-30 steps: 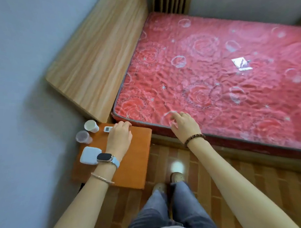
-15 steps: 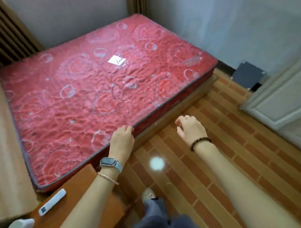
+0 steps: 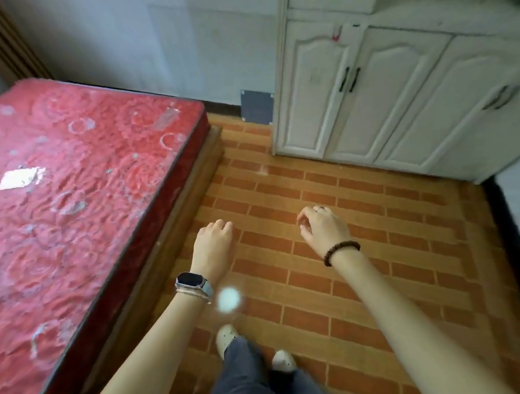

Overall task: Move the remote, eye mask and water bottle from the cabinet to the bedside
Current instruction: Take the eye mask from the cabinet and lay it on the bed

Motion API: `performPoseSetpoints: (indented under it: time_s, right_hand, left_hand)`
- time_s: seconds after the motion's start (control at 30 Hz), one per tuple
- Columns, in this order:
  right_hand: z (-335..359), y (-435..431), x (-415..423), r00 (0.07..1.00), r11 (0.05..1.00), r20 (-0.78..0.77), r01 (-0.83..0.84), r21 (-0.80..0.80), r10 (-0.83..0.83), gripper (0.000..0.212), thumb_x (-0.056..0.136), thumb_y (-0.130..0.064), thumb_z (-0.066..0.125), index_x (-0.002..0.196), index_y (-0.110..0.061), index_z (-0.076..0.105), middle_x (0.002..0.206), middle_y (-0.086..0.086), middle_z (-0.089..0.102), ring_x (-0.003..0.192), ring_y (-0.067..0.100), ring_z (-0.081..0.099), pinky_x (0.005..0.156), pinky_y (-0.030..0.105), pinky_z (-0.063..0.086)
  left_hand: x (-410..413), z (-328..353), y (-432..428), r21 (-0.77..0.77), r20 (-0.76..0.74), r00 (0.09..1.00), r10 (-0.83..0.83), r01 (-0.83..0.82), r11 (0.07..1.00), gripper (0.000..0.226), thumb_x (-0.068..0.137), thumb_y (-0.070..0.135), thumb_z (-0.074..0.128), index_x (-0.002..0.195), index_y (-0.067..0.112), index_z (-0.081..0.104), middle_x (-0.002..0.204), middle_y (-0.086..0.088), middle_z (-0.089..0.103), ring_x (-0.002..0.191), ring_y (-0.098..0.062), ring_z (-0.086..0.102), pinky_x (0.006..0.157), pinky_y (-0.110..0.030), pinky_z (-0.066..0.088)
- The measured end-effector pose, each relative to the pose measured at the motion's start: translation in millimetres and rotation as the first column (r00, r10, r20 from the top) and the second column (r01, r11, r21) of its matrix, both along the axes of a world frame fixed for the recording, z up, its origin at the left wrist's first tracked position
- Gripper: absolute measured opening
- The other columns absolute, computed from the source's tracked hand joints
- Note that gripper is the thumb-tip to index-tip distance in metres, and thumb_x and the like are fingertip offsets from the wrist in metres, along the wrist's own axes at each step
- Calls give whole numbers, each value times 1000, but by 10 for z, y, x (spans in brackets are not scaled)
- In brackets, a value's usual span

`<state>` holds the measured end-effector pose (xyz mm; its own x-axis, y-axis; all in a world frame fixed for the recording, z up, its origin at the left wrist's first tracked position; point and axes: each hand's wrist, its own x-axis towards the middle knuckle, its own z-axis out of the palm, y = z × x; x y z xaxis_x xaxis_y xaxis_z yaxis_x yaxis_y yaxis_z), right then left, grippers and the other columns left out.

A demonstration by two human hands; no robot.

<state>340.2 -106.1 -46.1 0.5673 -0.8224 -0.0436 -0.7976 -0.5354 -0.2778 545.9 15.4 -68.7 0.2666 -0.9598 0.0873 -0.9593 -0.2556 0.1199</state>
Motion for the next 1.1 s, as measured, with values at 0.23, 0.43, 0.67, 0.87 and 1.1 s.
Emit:
performPoseSetpoints:
  time_s: [0.23, 0.43, 0.67, 0.87, 1.1]
  right_hand:
    - [117, -101, -1365, 939, 939, 24, 343, -4, -343, 14, 94, -22, 53, 105, -23, 61, 101, -3, 63, 98, 18, 57, 77, 34, 53]
    - [109, -128, -2294, 817, 817, 13, 576, 6, -576, 16, 94, -19, 54, 109, -20, 61, 106, -3, 62, 103, 19, 57, 76, 31, 52]
    - [76, -538, -2868, 698, 698, -25, 716, 11, -716, 17, 94, -20, 54, 111, -19, 60, 108, -1, 64, 102, 18, 58, 73, 29, 49]
    - [108, -1151, -3054, 645, 645, 19, 764, 23, -764, 20, 94, -22, 56, 113, -19, 60, 109, 0, 63, 104, 19, 58, 81, 34, 55]
    - [99, -1573, -3350, 592, 593, 42, 805, 27, -805, 19, 94, -21, 56, 112, -18, 60, 108, 1, 63, 99, 18, 59, 77, 31, 53]
  left_hand:
    - [-1091, 61, -835, -28, -51, 942, -331, 330, 944, 12, 77, 0, 60, 87, 5, 64, 82, -12, 63, 74, -35, 59, 68, -41, 47]
    - [-2004, 69, -1528, -30, -63, 822, -567, 566, 824, 20, 83, 5, 55, 101, 7, 65, 93, -11, 64, 88, -34, 60, 76, -42, 45]
    - [-2698, 22, -2364, -47, -100, 705, -702, 701, 711, 22, 89, 8, 52, 108, 10, 63, 102, -7, 63, 95, -29, 59, 82, -38, 45]
    - [-2931, 25, -3207, -41, -86, 649, -756, 756, 654, 24, 89, 12, 53, 110, 12, 63, 102, -7, 64, 93, -28, 59, 80, -38, 47]
    - [-3250, 115, -3801, -32, -69, 602, -795, 796, 605, 23, 87, 9, 54, 108, 10, 63, 95, -7, 63, 88, -27, 59, 78, -38, 49]
